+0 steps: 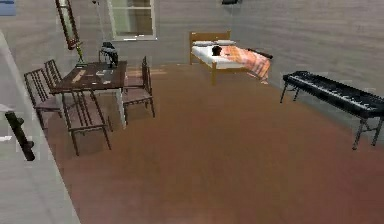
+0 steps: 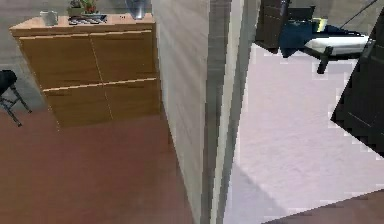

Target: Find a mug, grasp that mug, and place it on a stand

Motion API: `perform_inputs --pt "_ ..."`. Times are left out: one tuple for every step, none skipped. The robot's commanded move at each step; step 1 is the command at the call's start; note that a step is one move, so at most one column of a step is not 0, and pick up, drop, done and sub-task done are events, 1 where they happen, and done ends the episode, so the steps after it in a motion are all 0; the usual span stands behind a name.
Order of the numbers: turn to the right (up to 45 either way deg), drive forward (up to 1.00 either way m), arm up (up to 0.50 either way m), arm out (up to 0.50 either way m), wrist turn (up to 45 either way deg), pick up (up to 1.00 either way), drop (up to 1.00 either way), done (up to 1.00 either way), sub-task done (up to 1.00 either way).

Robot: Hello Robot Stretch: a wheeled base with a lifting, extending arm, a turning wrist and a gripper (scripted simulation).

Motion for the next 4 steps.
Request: perform_inputs --pt "45.0 0.0 0.0 0.0 0.0 0.0 0.0 0.0 0.0" --pt "6.0 0.0 0.0 0.0 0.0 0.0 0.0 0.0 0.0" --pt "0.0 0.75 0.0 0.0 0.0 0.0 0.0 0.0 0.0" --pt "39.0 0.0 0.0 0.0 0.0 0.0 0.0 0.0 0.0"
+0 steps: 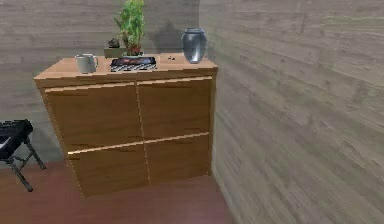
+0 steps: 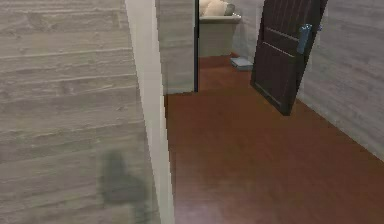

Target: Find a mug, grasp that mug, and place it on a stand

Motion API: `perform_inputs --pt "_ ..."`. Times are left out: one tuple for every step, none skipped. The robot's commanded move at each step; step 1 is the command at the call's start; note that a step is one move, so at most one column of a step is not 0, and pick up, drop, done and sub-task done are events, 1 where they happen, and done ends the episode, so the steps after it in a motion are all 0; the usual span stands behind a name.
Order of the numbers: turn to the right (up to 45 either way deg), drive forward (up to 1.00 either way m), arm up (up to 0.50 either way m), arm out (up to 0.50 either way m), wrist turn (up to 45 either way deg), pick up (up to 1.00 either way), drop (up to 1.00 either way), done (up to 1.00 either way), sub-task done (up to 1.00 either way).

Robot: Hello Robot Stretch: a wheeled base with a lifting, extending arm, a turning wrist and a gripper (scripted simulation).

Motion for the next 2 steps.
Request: perform_inputs --pt "0.0 0.05 0.0 0.0 0.0 0.0 0.0 0.0 0.0" --pt "-12.0 0.0 0.0 0.0 0.0 0.0 0.0 0.0 0.0"
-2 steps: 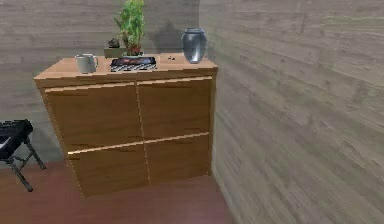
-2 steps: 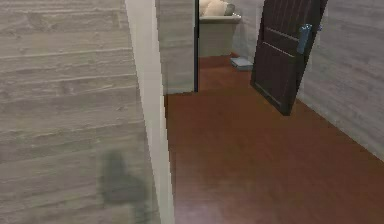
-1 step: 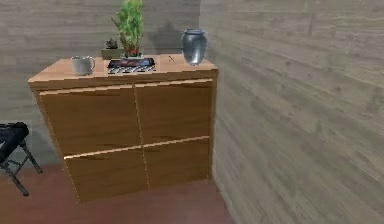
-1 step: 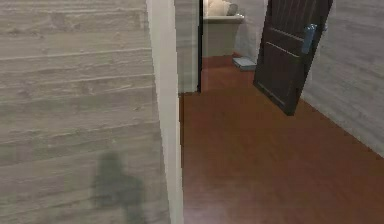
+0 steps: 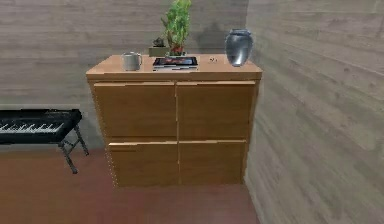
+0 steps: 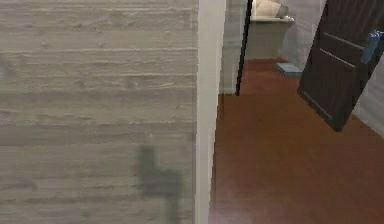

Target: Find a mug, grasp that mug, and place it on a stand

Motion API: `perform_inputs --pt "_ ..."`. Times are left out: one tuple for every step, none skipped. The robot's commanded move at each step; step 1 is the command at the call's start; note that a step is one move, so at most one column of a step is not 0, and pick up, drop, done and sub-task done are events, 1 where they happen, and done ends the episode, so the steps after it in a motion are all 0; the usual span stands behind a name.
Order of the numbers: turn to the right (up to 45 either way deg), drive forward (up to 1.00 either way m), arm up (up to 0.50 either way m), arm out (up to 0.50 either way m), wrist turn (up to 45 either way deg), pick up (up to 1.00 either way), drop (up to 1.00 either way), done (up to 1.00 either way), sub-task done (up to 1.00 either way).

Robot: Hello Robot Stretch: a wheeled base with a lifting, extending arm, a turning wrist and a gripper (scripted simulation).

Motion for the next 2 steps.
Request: perform_inputs --pt "0.0 0.65 0.0 0.0 0.0 0.0 0.0 0.0 0.0" --pt "-45.0 0.0 0.0 0.0 0.0 0.0 0.0 0.0 0.0"
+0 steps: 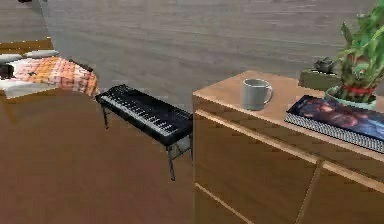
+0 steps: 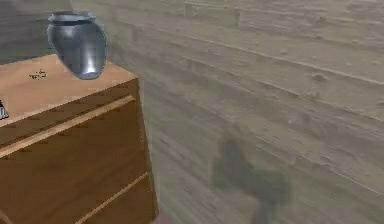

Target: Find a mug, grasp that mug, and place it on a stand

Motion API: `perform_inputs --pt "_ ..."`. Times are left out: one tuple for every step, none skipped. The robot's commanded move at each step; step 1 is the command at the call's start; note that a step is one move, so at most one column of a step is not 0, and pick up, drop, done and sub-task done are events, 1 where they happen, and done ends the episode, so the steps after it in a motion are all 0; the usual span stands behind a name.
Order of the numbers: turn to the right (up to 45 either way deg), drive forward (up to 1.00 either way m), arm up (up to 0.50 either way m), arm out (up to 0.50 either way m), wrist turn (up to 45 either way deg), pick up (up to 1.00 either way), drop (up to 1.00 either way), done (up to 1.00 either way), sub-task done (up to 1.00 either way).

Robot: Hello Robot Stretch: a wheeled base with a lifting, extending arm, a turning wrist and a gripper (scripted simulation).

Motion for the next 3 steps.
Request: perform_inputs --pt "-45.0 0.0 0.0 0.0 0.0 0.0 0.0 0.0 0.0" --pt "-24.0 0.0 0.0 0.0 0.0 0.0 0.0 0.0 0.0" --pt "0.0 0.0 0.5 0.0 0.0 0.0 0.0 0.0 0.0"
